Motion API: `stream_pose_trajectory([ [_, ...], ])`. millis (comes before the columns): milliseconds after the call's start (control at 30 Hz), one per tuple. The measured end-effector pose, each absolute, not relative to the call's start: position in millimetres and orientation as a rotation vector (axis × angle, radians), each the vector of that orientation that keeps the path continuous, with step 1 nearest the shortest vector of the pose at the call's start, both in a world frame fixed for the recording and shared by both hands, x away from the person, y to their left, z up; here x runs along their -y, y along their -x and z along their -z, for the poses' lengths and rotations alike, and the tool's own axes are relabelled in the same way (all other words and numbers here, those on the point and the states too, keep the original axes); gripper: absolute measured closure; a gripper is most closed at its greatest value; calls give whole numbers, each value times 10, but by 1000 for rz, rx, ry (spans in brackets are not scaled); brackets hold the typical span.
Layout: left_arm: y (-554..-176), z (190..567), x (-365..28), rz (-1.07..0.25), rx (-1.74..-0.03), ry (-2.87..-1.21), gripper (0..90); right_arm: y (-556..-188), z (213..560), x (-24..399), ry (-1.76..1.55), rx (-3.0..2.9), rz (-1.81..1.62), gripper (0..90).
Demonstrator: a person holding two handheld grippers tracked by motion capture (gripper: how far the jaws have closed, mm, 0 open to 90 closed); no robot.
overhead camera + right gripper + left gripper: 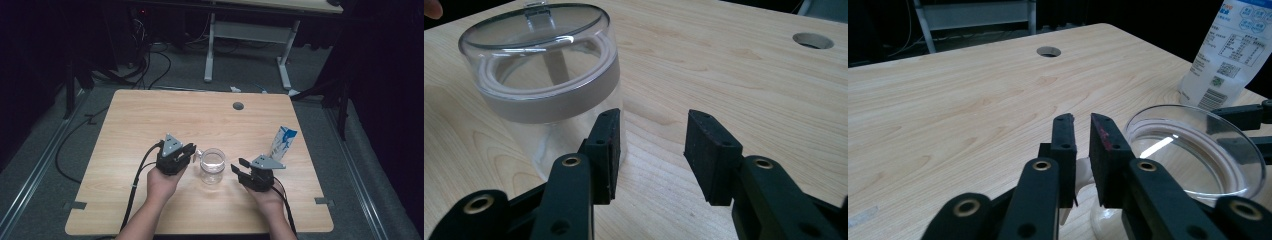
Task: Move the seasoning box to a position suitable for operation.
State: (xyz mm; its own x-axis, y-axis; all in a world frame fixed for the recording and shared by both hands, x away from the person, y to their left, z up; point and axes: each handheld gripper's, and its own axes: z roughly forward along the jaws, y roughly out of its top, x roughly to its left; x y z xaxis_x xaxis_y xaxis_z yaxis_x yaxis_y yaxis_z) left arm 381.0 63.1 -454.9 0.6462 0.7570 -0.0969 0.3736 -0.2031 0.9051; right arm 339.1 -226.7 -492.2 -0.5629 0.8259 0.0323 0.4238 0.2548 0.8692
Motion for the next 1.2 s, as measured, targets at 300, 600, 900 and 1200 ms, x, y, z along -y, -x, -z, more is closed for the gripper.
stream_pose_trajectory([
  [300,-3830,4533,-509,-475,-895,-1825,899,-3377,4917,2260,-1128,-2100,-1249,590],
  [600,-3817,4560,-455,-507,-885,-1833,900,-3350,4899,2258,-1114,-2102,-1266,750],
  [900,-3802,4599,-441,-519,-885,-1829,900,-3317,4880,2239,-1086,-2095,-1255,891],
  [1200,-3784,4618,-449,-517,-882,-1817,900,-3318,4872,2214,-1108,-2080,-1260,900],
])
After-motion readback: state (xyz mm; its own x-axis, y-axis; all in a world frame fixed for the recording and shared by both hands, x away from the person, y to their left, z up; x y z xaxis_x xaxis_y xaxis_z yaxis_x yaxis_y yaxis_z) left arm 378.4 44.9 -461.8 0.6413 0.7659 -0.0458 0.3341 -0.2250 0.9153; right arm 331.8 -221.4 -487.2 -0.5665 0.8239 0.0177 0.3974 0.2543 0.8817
